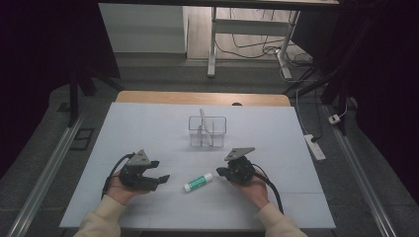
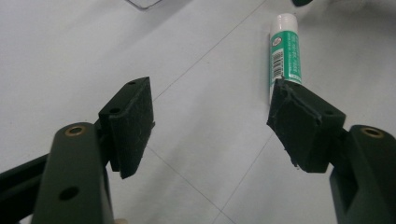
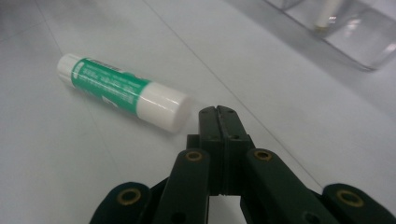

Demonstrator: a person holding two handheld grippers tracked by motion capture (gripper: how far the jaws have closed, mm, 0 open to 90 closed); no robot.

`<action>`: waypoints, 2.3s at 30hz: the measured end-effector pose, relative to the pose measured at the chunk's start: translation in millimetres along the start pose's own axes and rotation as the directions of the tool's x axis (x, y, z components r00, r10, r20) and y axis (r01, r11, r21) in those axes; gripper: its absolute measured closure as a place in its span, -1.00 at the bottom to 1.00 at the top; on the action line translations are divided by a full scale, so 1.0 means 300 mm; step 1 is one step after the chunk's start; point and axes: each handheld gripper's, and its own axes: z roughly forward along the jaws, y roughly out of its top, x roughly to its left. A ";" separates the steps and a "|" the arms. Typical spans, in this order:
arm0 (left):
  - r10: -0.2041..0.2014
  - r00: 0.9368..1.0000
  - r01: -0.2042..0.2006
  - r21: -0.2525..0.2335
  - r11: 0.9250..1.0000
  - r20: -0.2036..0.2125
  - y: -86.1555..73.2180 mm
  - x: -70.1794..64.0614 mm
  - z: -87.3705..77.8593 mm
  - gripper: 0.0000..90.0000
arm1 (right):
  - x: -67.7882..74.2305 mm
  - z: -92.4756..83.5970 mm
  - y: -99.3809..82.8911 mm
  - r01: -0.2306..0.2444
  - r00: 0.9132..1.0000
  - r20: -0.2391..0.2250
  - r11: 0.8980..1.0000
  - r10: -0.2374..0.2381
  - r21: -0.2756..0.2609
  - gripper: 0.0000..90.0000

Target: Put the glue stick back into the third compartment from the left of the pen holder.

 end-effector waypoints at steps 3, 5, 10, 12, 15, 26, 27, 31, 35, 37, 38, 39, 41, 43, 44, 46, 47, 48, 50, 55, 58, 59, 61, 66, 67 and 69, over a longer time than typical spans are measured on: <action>0.003 1.000 -0.003 0.002 1.000 0.001 0.002 -0.003 0.002 -0.30 | -0.019 -0.048 -0.030 -0.010 1.000 0.029 1.000 0.011 -0.028 0.97; 0.003 1.000 -0.003 0.002 1.000 0.002 0.003 -0.005 0.004 -0.31 | -0.034 -0.085 -0.057 -0.017 0.999 0.046 0.999 0.019 -0.048 0.97; 0.005 1.000 -0.005 0.004 1.000 0.004 0.006 -0.007 0.008 -0.31 | -0.075 -0.176 -0.128 -0.026 0.996 0.087 0.996 0.034 -0.086 0.79; 0.006 1.000 -0.006 0.004 1.000 0.005 0.007 -0.009 0.010 -0.31 | -0.088 -0.207 -0.151 -0.029 0.994 0.102 0.995 0.039 -0.101 0.61; 0.008 1.000 -0.008 0.007 1.000 0.006 0.010 -0.012 0.014 -0.31 | -0.105 -0.241 -0.182 -0.031 0.990 0.132 0.992 0.047 -0.119 0.37; 0.038 0.999 -0.039 0.018 0.999 0.010 0.047 -0.041 0.038 -0.32 | -0.140 -0.311 -0.258 -0.029 0.981 0.184 0.988 0.057 -0.154 0.06; 0.040 0.999 -0.041 0.017 0.999 0.012 0.051 -0.044 0.040 -0.33 | -0.142 -0.314 -0.264 -0.033 0.981 0.183 0.986 0.063 -0.161 0.04; 0.041 0.999 -0.042 0.014 0.999 0.018 0.066 -0.053 0.047 -0.33 | -0.149 -0.318 -0.281 -0.027 0.980 0.192 0.987 0.058 -0.157 -0.03; 0.053 0.998 -0.053 0.018 0.998 0.030 0.088 -0.067 0.056 -0.33 | -0.149 -0.316 -0.284 -0.017 0.980 0.195 0.988 0.048 -0.156 -0.06; 0.062 0.997 -0.063 0.022 0.998 0.037 0.102 -0.075 0.064 -0.32 | -0.150 -0.314 -0.284 -0.011 0.980 0.197 0.988 0.041 -0.153 -0.06; 0.066 0.997 -0.067 0.026 0.997 0.041 0.110 -0.079 0.069 -0.32 | -0.150 -0.313 -0.285 -0.010 0.980 0.196 0.988 0.040 -0.154 -0.07; 0.070 0.997 -0.071 0.030 0.997 0.044 0.118 -0.083 0.074 -0.32 | -0.151 -0.314 -0.286 -0.009 0.979 0.199 0.988 0.040 -0.151 -0.07; 0.077 0.996 -0.079 0.036 0.996 0.054 0.136 -0.089 0.082 -0.32 | -0.153 -0.313 -0.289 -0.008 0.979 0.199 0.988 0.038 -0.151 -0.07; 0.082 0.995 -0.084 0.039 0.996 0.061 0.155 -0.095 0.089 -0.32 | -0.155 -0.314 -0.293 -0.013 0.978 0.202 0.988 0.044 -0.152 -0.07; 0.081 0.995 -0.084 0.039 0.996 0.066 0.162 -0.098 0.093 -0.32 | -0.157 -0.314 -0.295 -0.015 0.978 0.203 0.988 0.046 -0.152 -0.08; 0.089 0.993 -0.093 0.045 0.995 0.072 0.175 -0.102 0.102 -0.32 | -0.160 -0.314 -0.297 -0.017 0.977 0.205 0.988 0.049 -0.153 -0.08; 0.090 0.993 -0.094 0.047 0.994 0.077 0.181 -0.104 0.107 -0.32 | -0.160 -0.314 -0.298 -0.022 0.977 0.207 0.988 0.054 -0.155 -0.08; 0.092 0.992 -0.096 0.050 0.994 0.081 0.186 -0.106 0.112 -0.32 | -0.161 -0.315 -0.298 -0.021 0.977 0.208 0.988 0.054 -0.154 -0.08; 0.096 0.991 -0.101 0.055 0.993 0.088 0.196 -0.109 0.121 -0.32 | -0.160 -0.317 -0.298 -0.021 0.975 0.214 0.988 0.053 -0.151 -0.08; 0.099 0.990 -0.106 0.068 0.992 0.101 0.211 -0.116 0.147 -0.32 | -0.164 -0.314 -0.298 -0.017 0.976 0.211 0.989 0.049 -0.150 -0.09; 0.105 0.988 -0.114 0.073 0.991 0.111 0.223 -0.123 0.164 -0.32 | -0.165 -0.315 -0.298 -0.017 0.976 0.210 0.989 0.048 -0.148 -0.09; 0.109 0.988 -0.117 0.075 0.990 0.114 0.228 -0.125 0.171 -0.32 | -0.164 -0.314 -0.299 -0.017 0.976 0.212 0.989 0.048 -0.150 -0.09; 0.113 0.987 -0.123 0.082 0.989 0.117 0.238 -0.131 0.183 -0.32 | -0.164 -0.313 -0.299 -0.017 0.977 0.210 0.989 0.049 -0.149 -0.09; 0.130 0.984 -0.141 0.092 0.986 0.122 0.269 -0.147 0.211 -0.31 | -0.163 -0.313 -0.299 -0.019 0.976 0.210 0.989 0.050 -0.149 -0.09; 0.135 0.983 -0.147 0.096 0.985 0.125 0.275 -0.150 0.217 -0.31 | -0.164 -0.313 -0.299 -0.019 0.976 0.210 0.989 0.050 -0.148 -0.09; 0.140 0.982 -0.154 0.104 0.983 0.127 0.285 -0.158 0.229 -0.31 | -0.164 -0.313 -0.299 -0.018 0.976 0.211 0.989 0.049 -0.148 -0.09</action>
